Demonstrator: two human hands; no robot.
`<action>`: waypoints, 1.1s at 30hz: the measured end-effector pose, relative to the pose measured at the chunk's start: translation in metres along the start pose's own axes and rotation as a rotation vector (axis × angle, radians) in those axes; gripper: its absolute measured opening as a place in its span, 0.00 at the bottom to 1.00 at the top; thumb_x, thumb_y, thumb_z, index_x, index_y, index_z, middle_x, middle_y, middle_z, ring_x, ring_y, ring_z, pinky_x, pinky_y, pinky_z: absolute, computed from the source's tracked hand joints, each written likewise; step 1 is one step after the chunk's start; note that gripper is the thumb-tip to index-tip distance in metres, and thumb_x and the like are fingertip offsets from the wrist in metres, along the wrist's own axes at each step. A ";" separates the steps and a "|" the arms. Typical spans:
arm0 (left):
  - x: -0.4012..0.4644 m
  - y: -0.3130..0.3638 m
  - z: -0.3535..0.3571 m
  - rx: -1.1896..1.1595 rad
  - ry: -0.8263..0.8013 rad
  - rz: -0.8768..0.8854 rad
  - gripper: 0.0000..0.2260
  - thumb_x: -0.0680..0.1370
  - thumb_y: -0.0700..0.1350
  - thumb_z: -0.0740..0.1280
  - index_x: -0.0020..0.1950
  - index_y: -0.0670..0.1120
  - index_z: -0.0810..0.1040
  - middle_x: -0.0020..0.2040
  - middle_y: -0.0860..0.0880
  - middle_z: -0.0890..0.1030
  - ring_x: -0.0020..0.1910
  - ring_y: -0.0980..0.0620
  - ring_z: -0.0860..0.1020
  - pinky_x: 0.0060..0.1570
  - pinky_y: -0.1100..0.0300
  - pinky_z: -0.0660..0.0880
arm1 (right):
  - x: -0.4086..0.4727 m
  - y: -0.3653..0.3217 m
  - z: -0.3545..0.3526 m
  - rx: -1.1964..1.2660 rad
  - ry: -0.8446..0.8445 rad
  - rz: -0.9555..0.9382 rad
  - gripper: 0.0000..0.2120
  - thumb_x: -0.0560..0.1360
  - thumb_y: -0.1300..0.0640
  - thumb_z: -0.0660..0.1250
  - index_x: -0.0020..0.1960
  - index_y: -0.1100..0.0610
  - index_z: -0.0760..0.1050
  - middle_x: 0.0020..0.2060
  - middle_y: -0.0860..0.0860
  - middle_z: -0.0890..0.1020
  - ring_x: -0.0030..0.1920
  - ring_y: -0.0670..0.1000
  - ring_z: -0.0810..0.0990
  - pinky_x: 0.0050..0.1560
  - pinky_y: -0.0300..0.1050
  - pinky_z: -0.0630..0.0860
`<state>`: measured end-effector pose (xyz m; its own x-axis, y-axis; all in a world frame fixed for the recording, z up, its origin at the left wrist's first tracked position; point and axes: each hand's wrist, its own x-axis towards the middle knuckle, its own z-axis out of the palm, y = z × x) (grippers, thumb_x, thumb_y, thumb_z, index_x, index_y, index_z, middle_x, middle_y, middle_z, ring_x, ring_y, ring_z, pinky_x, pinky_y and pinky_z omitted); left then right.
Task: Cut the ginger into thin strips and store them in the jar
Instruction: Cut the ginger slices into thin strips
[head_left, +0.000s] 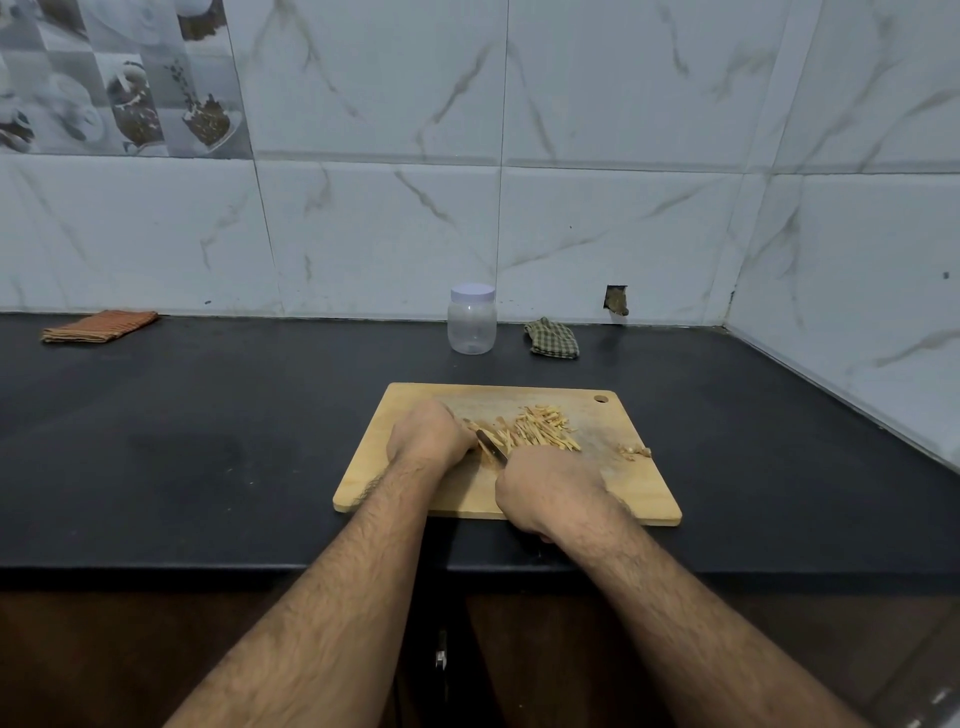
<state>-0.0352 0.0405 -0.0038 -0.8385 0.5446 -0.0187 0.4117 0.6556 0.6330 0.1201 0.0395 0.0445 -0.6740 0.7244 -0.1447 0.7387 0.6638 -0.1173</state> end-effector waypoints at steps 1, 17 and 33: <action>0.000 0.000 0.000 0.001 0.002 0.000 0.10 0.73 0.52 0.70 0.47 0.47 0.82 0.46 0.49 0.83 0.48 0.47 0.80 0.38 0.59 0.72 | 0.001 0.000 0.000 -0.001 -0.002 0.000 0.14 0.81 0.57 0.57 0.62 0.58 0.76 0.57 0.54 0.80 0.50 0.55 0.76 0.52 0.48 0.73; 0.000 0.005 -0.005 0.028 -0.035 -0.020 0.09 0.71 0.52 0.72 0.47 0.48 0.82 0.45 0.50 0.82 0.45 0.50 0.79 0.33 0.60 0.70 | 0.001 -0.005 -0.005 0.005 -0.083 0.032 0.12 0.79 0.61 0.60 0.61 0.59 0.75 0.37 0.52 0.71 0.41 0.52 0.76 0.54 0.49 0.80; -0.005 0.008 -0.011 0.025 -0.069 -0.018 0.11 0.70 0.52 0.73 0.45 0.46 0.82 0.41 0.49 0.82 0.40 0.50 0.79 0.30 0.61 0.69 | -0.007 0.001 -0.003 -0.021 -0.059 0.010 0.13 0.80 0.60 0.60 0.63 0.58 0.75 0.49 0.54 0.79 0.49 0.53 0.78 0.59 0.50 0.76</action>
<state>-0.0313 0.0373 0.0098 -0.8194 0.5671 -0.0837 0.4065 0.6778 0.6127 0.1255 0.0350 0.0483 -0.6641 0.7193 -0.2039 0.7447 0.6607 -0.0945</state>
